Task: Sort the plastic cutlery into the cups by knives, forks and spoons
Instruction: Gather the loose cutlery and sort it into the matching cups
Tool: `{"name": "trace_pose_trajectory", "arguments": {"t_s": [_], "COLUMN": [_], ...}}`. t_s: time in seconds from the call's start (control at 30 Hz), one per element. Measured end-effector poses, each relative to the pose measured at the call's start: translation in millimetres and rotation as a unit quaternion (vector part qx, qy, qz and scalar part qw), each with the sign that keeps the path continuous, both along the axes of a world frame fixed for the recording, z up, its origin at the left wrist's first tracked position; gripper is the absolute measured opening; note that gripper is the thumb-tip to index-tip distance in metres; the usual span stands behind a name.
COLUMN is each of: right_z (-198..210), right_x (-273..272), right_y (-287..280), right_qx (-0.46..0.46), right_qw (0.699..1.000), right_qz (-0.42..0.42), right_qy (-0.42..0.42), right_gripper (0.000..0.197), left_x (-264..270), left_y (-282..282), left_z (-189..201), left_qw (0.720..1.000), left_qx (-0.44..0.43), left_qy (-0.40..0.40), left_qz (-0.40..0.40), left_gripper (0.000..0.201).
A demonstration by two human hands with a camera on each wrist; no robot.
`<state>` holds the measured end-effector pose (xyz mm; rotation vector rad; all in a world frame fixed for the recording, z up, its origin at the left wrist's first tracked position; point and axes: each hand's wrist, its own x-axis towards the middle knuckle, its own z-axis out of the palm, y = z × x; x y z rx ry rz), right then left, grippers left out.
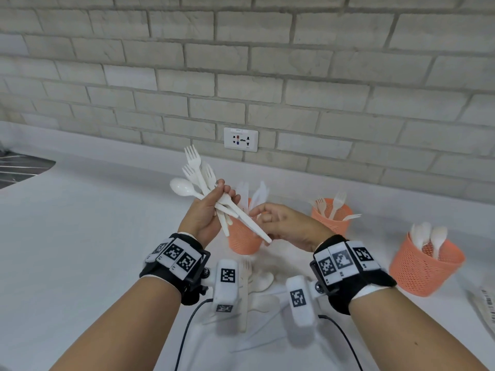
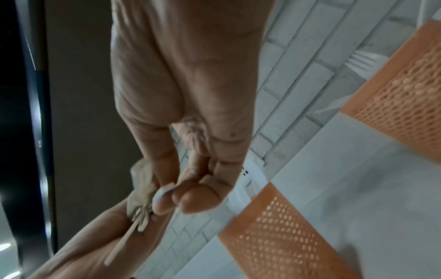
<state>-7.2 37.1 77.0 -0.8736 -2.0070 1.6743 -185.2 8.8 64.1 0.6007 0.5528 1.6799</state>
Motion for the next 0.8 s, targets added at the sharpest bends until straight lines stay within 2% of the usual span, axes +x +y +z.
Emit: {"name": "trace_pose_trajectory", "arguments": {"t_s": [0.13,0.2,0.33,0.43,0.53,0.6,0.67,0.73,0.8], "right_z": [-5.1,-7.1,-10.7,-8.5,-2.7,1.7,7.0,10.1,7.6], "right_x": [10.1,4.3,-7.8,3.6,20.0,22.6,16.4,4.5,-8.8], "right_y": [6.0,3.1,-2.0,2.8,13.1,20.5,26.2,31.9,35.8], "right_qx": [0.035,0.038,0.086,0.142,0.192,0.222,0.227,0.223,0.226], "right_qw": [0.995,0.994,0.992,0.975,0.954,0.951,0.948,0.94,0.939], "right_qz": [0.026,0.017,0.011,0.041,-0.025,-0.128,-0.219,-0.256,-0.258], "right_qy": [-0.089,-0.106,-0.096,-0.165,-0.229,-0.17,-0.042,0.025,0.024], "right_gripper": [0.026,0.022,0.026,0.017,0.013,0.01,0.008,0.011,0.013], "left_x": [-6.0,-1.9,5.0,-4.7,-16.1,-16.4,-10.7,-3.3,3.7], "left_y": [1.2,1.4,2.7,1.4,-2.9,-6.1,-8.6,-10.4,-12.6], "left_z": [-2.5,-3.1,-3.8,-0.3,3.5,3.8,1.9,-0.2,-0.8], "left_qw": [1.0,1.0,0.996,0.995,0.998,0.998,0.996,0.994,0.99], "left_qx": [-0.014,-0.017,-0.005,0.01,0.01,0.008,0.003,0.003,0.009], "left_qy": [-0.023,0.0,0.077,0.094,0.057,0.057,0.084,0.113,0.14], "left_qz": [0.008,-0.002,-0.033,-0.02,0.008,0.014,0.008,-0.004,-0.022], "left_gripper": [0.02,0.019,0.016,0.016,0.017,0.014,0.011,0.011,0.013]}}
